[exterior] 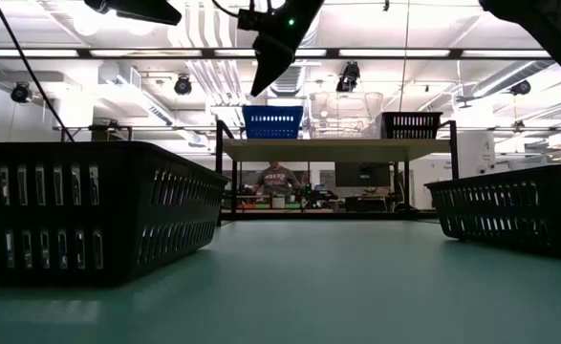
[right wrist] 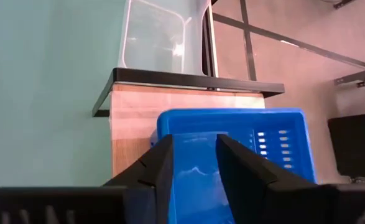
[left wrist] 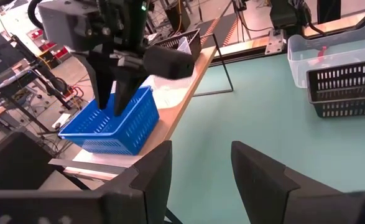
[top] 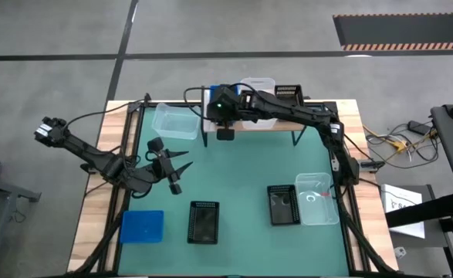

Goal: Stack baskets on shelf by color
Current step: Stack the top blue bin on the blue bin on the shelf, then stack the left transparent bin on the transparent bin on the shelf

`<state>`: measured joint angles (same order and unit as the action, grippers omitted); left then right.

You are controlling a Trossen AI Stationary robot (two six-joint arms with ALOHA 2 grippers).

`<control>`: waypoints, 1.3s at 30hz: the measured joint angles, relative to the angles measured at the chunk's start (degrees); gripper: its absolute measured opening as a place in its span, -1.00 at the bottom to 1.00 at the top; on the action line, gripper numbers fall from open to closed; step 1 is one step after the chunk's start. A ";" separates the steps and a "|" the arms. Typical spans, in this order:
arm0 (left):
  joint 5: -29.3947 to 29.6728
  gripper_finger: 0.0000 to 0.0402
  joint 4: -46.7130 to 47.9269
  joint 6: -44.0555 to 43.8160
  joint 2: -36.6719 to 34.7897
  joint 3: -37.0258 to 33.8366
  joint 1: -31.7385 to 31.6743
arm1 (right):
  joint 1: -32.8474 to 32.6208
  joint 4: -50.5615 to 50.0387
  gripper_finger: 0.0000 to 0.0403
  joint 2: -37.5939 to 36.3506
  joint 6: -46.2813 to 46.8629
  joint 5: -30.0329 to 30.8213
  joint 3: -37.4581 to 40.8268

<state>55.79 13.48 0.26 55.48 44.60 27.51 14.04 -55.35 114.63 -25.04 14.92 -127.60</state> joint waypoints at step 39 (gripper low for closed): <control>-0.74 -0.25 -7.04 -2.96 3.83 0.02 -0.04 | -8.17 29.96 -0.84 -42.53 2.00 -23.93 58.22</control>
<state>55.05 6.44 -2.70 59.32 44.62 27.46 5.87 -25.39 72.11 -23.03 -9.02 -69.38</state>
